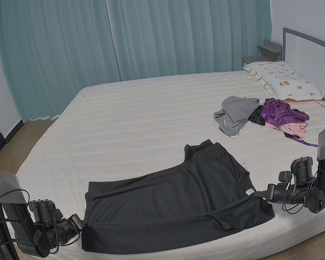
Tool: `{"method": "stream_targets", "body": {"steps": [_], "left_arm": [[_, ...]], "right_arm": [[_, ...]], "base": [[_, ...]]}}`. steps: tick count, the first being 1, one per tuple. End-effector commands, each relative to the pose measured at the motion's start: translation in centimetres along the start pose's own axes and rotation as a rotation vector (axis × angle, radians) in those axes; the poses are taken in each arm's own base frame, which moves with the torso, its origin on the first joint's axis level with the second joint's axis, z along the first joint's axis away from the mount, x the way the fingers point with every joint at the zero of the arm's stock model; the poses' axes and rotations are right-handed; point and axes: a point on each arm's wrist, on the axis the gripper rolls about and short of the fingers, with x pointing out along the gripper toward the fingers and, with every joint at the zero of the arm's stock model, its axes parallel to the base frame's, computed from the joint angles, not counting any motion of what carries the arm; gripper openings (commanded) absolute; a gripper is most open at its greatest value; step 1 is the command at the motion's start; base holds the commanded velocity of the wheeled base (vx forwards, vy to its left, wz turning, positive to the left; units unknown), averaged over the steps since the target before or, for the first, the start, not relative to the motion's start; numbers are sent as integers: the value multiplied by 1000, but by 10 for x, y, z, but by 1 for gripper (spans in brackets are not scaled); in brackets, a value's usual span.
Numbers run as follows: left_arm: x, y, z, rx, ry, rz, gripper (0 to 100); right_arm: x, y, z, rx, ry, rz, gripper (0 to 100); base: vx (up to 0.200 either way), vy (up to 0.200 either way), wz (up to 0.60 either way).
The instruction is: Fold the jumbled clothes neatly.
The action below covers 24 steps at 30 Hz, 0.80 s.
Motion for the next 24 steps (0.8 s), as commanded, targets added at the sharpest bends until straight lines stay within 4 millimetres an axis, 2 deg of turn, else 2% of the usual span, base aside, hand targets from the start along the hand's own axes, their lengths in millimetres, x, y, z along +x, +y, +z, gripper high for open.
{"method": "stream_targets", "body": {"steps": [1,3,4,5,6,13,18,22,24], "left_arm": [[12,4,-5,-2,23,19,0],[17,4,-6,3,17,36,0],[18,3,-7,6,16,41,0],[19,3,-7,8,16,41,0],[19,3,-7,8,16,41,100],[20,2,-7,10,11,49,100],[17,1,-7,4,9,49,100],[4,-2,1,-19,-35,38,100],[-2,-6,7,-90,-66,24,100]], "right_arm": [[10,-8,-5,11,23,-9,0],[14,-11,-8,14,31,-15,0],[14,-11,-8,13,29,-15,100],[14,-11,-8,12,28,-14,100],[14,-11,-8,12,28,-14,100],[11,-10,-7,18,23,-8,100],[1,-6,-1,53,-34,12,100],[-7,-4,2,122,-59,22,100],[-10,-4,2,142,-66,25,100]], "base": [[0,0,0],[0,0,0],[0,0,0],[0,0,0],[0,0,0],[0,0,0],[0,0,0],[0,0,0],[0,0,0]]}}
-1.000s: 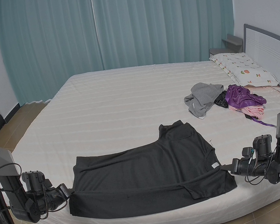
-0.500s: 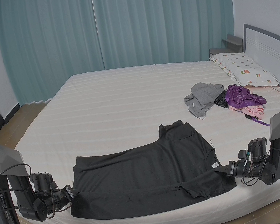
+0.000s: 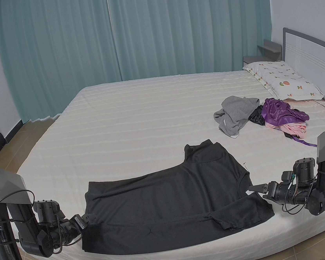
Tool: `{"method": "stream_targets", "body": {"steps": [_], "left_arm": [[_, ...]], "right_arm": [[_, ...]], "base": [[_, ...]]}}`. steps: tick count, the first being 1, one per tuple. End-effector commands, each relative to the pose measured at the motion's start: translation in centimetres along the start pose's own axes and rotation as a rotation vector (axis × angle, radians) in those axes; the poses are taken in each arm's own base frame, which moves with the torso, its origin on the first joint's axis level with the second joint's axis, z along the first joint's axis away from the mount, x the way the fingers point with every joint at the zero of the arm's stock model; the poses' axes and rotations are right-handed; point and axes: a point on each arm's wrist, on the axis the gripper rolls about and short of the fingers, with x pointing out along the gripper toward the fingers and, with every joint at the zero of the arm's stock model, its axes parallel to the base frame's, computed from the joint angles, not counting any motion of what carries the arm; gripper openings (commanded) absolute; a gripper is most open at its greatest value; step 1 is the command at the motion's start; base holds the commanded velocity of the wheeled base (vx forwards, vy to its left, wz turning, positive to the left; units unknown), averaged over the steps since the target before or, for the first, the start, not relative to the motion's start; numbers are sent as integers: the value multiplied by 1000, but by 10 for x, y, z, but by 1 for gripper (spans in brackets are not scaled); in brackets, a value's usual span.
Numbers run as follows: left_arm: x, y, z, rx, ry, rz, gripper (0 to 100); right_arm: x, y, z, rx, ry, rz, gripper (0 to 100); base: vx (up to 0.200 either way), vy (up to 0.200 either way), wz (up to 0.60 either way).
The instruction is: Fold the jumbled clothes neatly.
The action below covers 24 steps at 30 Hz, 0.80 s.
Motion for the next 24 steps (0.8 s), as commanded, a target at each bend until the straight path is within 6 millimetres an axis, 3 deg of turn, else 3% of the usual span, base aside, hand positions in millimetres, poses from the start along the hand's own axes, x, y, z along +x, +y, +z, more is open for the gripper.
{"method": "stream_targets", "body": {"steps": [1,8,24], "left_arm": [[-16,-7,13,-103,-66,-29,100],[-25,-12,20,-156,-103,-51,100],[-27,-6,26,-176,-129,-38,100]], "right_arm": [[-9,2,2,34,-21,7,100],[-12,3,3,88,-38,18,100],[-12,1,0,100,-26,11,100]], "base": [[0,0,0],[0,0,0],[0,0,0]]}}
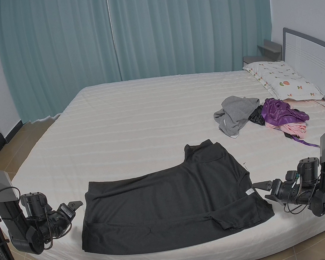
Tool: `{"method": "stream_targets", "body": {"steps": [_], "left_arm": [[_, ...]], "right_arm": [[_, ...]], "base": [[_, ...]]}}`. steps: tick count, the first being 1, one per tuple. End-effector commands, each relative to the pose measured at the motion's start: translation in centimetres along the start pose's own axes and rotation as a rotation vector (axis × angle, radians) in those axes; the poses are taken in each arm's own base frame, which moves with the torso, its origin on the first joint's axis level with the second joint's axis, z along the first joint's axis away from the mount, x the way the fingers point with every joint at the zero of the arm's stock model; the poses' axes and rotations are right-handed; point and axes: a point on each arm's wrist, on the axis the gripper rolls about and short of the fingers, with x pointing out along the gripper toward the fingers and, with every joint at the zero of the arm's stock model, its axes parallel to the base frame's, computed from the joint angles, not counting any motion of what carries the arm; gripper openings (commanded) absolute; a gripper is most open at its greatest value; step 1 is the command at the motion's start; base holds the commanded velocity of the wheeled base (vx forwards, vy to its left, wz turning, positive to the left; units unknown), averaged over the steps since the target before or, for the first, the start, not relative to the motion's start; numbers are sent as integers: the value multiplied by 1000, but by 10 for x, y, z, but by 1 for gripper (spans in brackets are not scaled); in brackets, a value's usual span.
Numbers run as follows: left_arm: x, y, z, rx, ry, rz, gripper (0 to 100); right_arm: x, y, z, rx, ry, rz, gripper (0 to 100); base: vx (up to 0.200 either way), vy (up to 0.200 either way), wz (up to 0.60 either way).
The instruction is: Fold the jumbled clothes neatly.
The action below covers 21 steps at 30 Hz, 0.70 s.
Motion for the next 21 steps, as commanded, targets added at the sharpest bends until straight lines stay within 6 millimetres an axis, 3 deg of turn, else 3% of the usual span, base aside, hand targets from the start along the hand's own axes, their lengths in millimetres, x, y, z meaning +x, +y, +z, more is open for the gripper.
{"method": "stream_targets", "body": {"steps": [1,4,16,21], "left_arm": [[-1,-2,1,2,-4,-6,100],[-1,-1,0,3,-3,-5,100],[-1,-1,1,2,-3,-3,100],[-2,-1,0,0,-2,-4,100]], "right_arm": [[0,-1,-1,2,3,-2,100],[0,-1,-1,3,4,-3,100],[0,0,-1,0,1,-1,100],[0,0,-1,0,3,-1,100]], "base": [[0,0,0],[0,0,0],[200,0,0],[0,0,0]]}}
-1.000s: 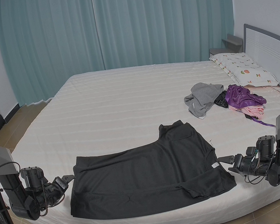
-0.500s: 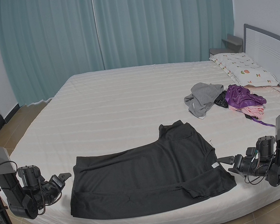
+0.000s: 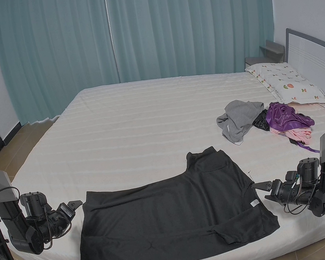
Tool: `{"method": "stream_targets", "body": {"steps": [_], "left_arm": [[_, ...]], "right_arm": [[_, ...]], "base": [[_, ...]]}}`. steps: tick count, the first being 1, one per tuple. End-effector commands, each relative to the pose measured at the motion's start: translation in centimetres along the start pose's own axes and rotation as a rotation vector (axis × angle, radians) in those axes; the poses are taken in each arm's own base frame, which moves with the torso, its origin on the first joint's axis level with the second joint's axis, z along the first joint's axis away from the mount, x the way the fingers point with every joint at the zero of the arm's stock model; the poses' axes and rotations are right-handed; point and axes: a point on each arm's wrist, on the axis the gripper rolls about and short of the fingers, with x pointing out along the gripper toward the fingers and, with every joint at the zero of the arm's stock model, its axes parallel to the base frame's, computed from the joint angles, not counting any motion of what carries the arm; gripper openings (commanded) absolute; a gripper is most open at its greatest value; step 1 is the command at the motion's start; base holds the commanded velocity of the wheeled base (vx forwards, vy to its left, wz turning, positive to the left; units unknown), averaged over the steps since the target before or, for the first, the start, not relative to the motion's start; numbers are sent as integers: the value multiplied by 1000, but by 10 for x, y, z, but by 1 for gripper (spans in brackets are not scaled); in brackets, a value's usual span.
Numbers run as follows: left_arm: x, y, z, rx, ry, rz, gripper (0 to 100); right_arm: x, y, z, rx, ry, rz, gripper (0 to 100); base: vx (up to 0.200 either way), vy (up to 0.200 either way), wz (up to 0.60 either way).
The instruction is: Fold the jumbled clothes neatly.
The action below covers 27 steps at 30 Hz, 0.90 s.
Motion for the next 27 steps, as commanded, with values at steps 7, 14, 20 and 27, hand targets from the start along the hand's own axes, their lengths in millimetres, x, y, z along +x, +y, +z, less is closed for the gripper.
{"method": "stream_targets", "body": {"steps": [7,14,20,27], "left_arm": [[9,-5,7,6,-23,-26,100],[30,-8,16,13,-39,-44,100],[77,-30,32,42,-25,-84,100],[117,-59,48,65,24,-105,100]], "right_arm": [[0,2,-1,-3,3,3,100],[1,1,-2,-3,3,-2,100],[4,-4,-2,5,6,-11,100],[8,-9,-5,13,19,-25,100]], "base": [[0,0,0],[0,0,0],[0,0,0],[0,0,0]]}}
